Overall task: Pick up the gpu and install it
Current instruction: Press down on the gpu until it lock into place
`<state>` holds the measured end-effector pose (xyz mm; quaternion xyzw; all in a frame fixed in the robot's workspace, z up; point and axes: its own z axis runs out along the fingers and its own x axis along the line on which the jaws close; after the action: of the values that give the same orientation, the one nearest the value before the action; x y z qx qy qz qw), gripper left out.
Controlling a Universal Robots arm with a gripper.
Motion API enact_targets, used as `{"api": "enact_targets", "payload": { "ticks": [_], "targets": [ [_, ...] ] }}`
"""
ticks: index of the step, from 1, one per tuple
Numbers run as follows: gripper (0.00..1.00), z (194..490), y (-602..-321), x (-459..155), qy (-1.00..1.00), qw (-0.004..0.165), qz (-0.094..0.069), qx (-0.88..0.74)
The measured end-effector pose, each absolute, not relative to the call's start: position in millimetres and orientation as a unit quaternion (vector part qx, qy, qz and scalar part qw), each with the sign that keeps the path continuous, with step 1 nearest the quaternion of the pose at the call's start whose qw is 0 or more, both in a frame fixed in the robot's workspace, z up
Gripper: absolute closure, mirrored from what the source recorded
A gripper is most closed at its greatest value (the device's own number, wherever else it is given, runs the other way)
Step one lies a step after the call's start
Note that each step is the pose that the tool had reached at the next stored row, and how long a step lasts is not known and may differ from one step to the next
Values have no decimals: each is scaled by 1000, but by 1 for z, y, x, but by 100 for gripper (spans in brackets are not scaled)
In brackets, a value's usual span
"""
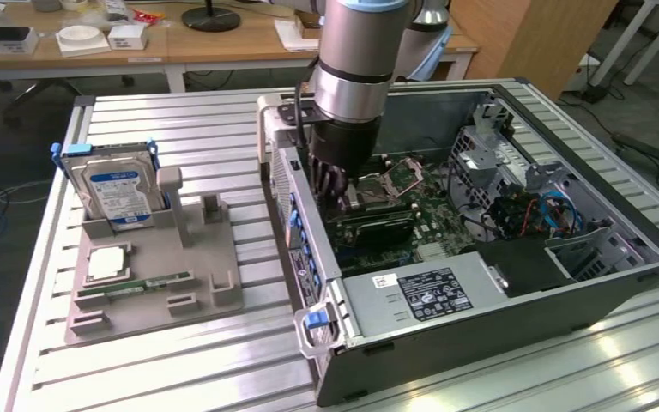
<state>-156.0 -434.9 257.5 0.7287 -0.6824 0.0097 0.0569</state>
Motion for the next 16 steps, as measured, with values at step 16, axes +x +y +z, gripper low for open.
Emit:
{"api": "enact_targets", "payload": {
  "ticks": [16],
  "targets": [
    [90, 265, -433, -149, -682, 51, 14, 729]
  ]
}}
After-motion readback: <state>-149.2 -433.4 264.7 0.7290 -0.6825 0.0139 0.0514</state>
